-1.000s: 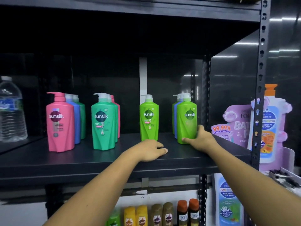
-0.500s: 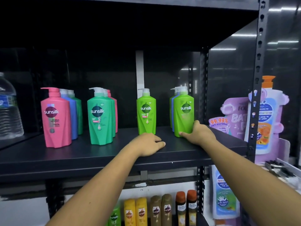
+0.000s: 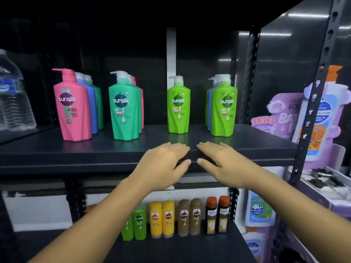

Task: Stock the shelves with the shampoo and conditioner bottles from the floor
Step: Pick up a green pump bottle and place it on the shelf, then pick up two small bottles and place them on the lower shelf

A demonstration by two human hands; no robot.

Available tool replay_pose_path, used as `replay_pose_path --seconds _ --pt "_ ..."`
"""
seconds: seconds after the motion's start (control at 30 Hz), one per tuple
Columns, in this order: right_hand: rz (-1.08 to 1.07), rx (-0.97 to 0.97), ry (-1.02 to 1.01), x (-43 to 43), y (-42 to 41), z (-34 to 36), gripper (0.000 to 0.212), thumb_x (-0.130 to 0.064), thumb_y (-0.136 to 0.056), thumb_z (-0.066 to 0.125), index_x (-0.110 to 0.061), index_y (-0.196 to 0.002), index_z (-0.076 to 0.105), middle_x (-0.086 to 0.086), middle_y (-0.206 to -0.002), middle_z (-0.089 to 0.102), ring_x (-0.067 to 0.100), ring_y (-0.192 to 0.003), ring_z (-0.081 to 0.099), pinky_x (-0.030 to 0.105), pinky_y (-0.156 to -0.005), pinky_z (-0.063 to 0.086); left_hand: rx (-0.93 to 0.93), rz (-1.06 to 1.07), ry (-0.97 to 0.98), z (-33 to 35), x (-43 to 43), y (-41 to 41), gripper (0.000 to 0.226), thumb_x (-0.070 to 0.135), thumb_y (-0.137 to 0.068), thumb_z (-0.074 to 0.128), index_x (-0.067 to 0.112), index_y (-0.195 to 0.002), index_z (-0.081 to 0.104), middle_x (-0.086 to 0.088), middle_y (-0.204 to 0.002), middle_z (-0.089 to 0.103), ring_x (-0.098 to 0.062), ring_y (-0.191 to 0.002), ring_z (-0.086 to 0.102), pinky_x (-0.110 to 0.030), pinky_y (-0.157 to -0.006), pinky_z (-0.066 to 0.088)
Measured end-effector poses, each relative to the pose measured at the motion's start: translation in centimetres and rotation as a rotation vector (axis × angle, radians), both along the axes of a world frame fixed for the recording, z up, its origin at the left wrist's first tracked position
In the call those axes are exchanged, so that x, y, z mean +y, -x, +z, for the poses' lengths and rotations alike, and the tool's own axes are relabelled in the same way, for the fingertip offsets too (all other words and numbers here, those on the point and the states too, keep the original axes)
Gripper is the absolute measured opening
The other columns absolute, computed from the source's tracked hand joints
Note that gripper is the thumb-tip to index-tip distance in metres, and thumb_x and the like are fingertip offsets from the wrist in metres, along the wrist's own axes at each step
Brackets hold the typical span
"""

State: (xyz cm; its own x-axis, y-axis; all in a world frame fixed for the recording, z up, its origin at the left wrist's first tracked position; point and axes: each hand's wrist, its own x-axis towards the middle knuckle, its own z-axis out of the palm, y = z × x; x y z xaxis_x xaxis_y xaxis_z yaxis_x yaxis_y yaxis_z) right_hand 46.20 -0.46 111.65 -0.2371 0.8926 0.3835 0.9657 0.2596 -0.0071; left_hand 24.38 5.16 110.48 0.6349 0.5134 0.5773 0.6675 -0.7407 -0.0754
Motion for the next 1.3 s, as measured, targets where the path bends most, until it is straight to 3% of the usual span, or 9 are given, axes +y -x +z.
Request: replay_pose_path --seconds 0.1,0.27,0.47,0.53,0.6,0.63,0.8,1.0,1.3 --pt "0.09 0.08 -0.076 -3.0 1.8 -2.3 0.063 -0.052 -0.105 0.035 -0.023 -0.159 0.026 -0.009 -0.164 0.027 0.006 -0.153 0.015 0.034 -0.127 0.009 -0.202 -0.139 -0.032 -3.6 -2.5 2.5 0.047 0.041 -0.101 0.051 0.015 -0.138 0.064 0.001 -0.143 0.062 -0.013 -0.138 0.051 -0.025 -0.12 0.031" --pt "0.217 0.173 -0.025 -7.0 5.6 -9.3 0.057 -0.052 -0.104 0.038 -0.027 -0.154 0.036 -0.011 -0.152 0.047 0.002 -0.143 0.033 0.021 -0.121 0.017 -0.277 -0.148 0.178 -12.5 -5.4 6.3 0.048 0.04 -0.1 0.053 0.016 -0.141 0.062 0.005 -0.146 0.059 -0.007 -0.141 0.047 -0.03 -0.119 0.036" --pt "0.193 0.21 0.393 -9.1 9.7 -23.1 0.061 -0.059 -0.104 0.03 -0.031 -0.158 0.03 -0.015 -0.161 0.033 0.001 -0.149 0.023 0.028 -0.124 0.011 -0.193 0.119 0.657 -26.3 -8.7 10.4 0.058 0.057 -0.1 0.046 0.032 -0.152 0.048 0.014 -0.157 0.044 -0.001 -0.148 0.033 -0.029 -0.123 0.029" --pt "0.169 0.239 0.545 -9.8 11.2 -28.3 0.06 -0.057 -0.104 0.03 -0.029 -0.158 0.031 -0.013 -0.161 0.035 0.005 -0.149 0.025 0.032 -0.124 0.015 -0.172 0.175 0.801 -30.6 -10.3 11.3 0.055 0.051 -0.102 0.051 0.03 -0.152 0.047 0.015 -0.156 0.043 -0.001 -0.147 0.034 -0.017 -0.121 0.023" --pt "0.142 0.275 0.682 -10.6 12.5 -33.2 0.058 -0.054 -0.104 0.034 -0.026 -0.155 0.036 -0.01 -0.158 0.041 0.009 -0.146 0.034 0.036 -0.122 0.023 -0.141 0.243 0.955 -34.5 -11.9 12.2 0.053 0.045 -0.103 0.055 0.024 -0.151 0.049 0.013 -0.153 0.048 -0.003 -0.141 0.041 0.002 -0.105 0.016" --pt "0.13 0.289 0.752 -11.1 13.0 -35.3 0.057 -0.053 -0.104 0.035 -0.025 -0.154 0.039 -0.008 -0.156 0.044 0.011 -0.143 0.04 0.036 -0.119 0.028 -0.121 0.275 1.021 -36.3 -12.7 12.7 0.053 0.044 -0.103 0.056 0.022 -0.15 0.05 0.01 -0.152 0.05 -0.005 -0.139 0.045 0.003 -0.101 0.019" --pt "0.072 0.238 1.023 -12.7 14.6 -42.7 0.052 -0.049 -0.104 0.041 -0.02 -0.146 0.048 0.003 -0.149 0.052 0.024 -0.131 0.052 0.033 -0.105 0.041 -0.038 0.427 1.286 -43.1 -15.6 15.1 0.046 0.044 -0.1 0.055 0.024 -0.141 0.059 0.003 -0.138 0.063 -0.017 -0.126 0.059 -0.027 -0.1 0.047" --pt "0.09 0.216 1.202 -12.5 15.9 -47.4 0.063 -0.054 -0.104 0.036 -0.023 -0.158 0.029 0.002 -0.161 0.036 0.025 -0.145 0.037 0.041 -0.116 0.034 -0.018 0.619 1.429 -47.1 -18.4 18.3 0.056 0.04 -0.101 0.058 0.02 -0.152 0.048 -0.002 -0.152 0.052 -0.019 -0.139 0.048 -0.028 -0.112 0.039" --pt "-0.011 0.248 1.317 -10.8 22.3 -52.8 0.061 -0.055 -0.104 0.034 -0.025 -0.156 0.033 0.006 -0.158 0.041 0.028 -0.142 0.042 0.043 -0.114 0.037 -0.004 0.573 1.515 -51.9 -16.9 25.0 0.061 0.044 -0.102 0.054 0.02 -0.157 0.04 -0.001 -0.157 0.045 -0.018 -0.142 0.044 -0.032 -0.115 0.037"
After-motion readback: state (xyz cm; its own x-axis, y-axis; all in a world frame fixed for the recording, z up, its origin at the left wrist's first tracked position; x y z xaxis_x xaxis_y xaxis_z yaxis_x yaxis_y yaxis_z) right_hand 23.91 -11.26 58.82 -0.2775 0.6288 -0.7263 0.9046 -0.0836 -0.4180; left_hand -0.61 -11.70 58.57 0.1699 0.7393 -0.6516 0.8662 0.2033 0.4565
